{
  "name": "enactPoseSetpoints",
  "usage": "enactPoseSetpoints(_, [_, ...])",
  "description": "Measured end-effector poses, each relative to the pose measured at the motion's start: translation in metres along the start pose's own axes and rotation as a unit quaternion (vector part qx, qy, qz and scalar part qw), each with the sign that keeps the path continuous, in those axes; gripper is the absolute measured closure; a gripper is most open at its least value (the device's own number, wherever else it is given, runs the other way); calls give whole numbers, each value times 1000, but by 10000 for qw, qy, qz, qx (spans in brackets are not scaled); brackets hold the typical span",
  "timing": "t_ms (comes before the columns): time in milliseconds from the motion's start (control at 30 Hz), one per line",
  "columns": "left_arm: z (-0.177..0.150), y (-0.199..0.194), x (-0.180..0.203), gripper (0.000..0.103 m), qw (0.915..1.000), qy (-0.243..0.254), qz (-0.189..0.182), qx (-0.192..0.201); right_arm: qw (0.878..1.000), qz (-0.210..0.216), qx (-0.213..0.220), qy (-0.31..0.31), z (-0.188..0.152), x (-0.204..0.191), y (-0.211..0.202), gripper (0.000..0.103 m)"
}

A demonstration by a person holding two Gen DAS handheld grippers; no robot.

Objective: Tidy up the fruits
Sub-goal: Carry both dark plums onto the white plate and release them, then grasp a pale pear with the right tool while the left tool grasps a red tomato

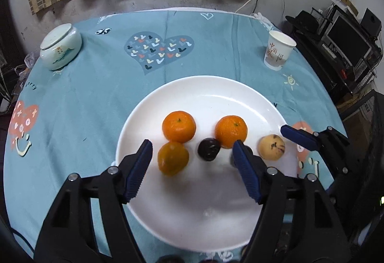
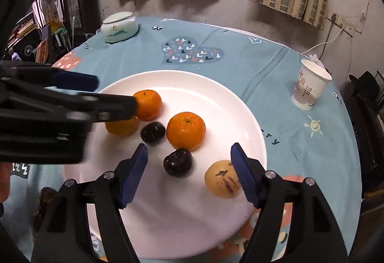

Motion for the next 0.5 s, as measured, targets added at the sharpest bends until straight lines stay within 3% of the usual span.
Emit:
enactPoseSetpoints(167, [-31,-57,-13,31,9994,-3,91,323,10000,75,14,60,-10,0,-41,31])
enactPoseSetpoints(200, [-40,-69,-14,27,9991,13,127,403,10000,14,14,12,-19,-1,-55,31])
enactPoseSetpoints(233, [-54,-84,-15,18,9985,36,168,511,10000,-10,16,-18,-26,-3,-65,30])
enactPoseSetpoints(500, [-177,-128,-10,13,9966,59,242,786,9999,141,-20,15,-129,-51,-145,28])
Point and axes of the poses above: each gripper's, at about its wrist camera, not at the fingertips, and y roughly the way its jaws point, x to its right, z to its top, the point moved 9 cm from there along y, roughly the way its jaws point, and after that the axes turned 1 degree about y, right-handed, at the moved point
